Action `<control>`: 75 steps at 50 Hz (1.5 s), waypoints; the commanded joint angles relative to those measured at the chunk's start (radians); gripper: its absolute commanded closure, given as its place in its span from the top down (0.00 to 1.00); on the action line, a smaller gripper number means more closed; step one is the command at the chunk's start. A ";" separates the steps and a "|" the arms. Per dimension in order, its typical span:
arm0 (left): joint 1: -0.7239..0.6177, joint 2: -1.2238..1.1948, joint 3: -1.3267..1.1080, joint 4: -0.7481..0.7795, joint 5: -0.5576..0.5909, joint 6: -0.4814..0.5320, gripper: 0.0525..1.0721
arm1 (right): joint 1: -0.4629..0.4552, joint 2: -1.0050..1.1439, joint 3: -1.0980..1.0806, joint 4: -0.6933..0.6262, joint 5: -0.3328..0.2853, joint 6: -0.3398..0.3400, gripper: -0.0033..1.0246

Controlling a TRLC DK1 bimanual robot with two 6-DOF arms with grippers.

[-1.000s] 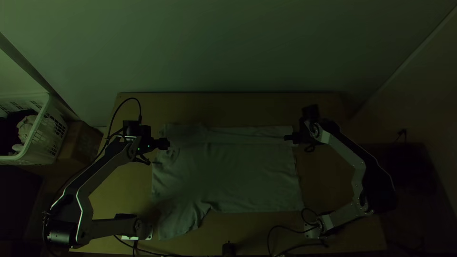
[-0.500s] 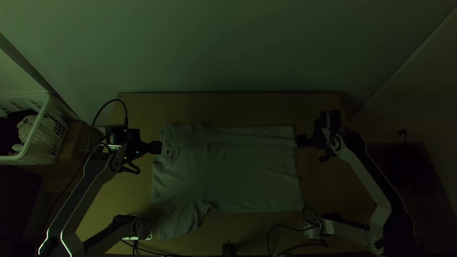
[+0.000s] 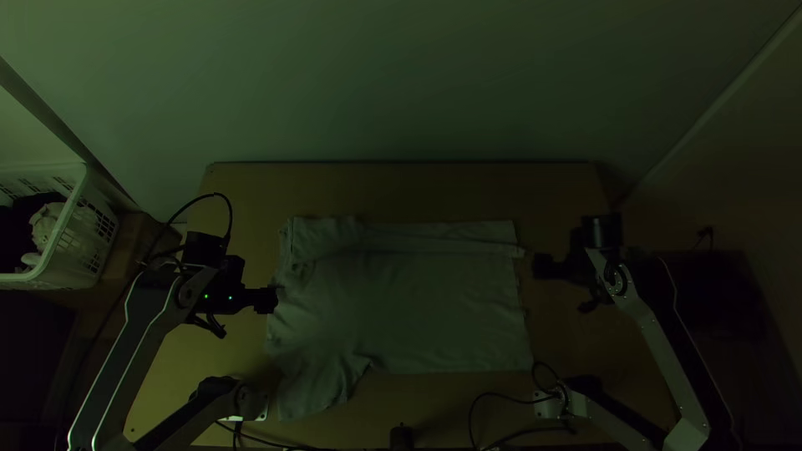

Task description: Fold the t-shirt

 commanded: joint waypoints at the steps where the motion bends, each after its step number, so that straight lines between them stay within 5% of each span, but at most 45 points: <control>1: -0.042 -0.060 0.010 -0.068 0.003 0.010 0.94 | 0.048 -0.019 -0.029 -0.062 0.006 0.061 0.94; 15: -0.145 -0.060 0.010 -0.202 0.008 -0.042 0.94 | 0.143 0.013 -0.055 -0.232 -0.087 0.184 0.90; 33: -0.257 -0.035 -0.086 -0.226 0.020 -0.051 0.94 | 0.212 0.096 -0.084 -0.349 -0.134 0.184 0.94; 70: -0.540 0.184 -0.263 -0.096 0.011 -0.186 0.94 | 0.247 0.202 -0.098 -0.341 -0.176 0.185 0.93; 75: -0.555 0.206 -0.286 -0.070 0.000 -0.205 0.88 | 0.261 0.205 -0.109 -0.335 -0.181 0.187 0.93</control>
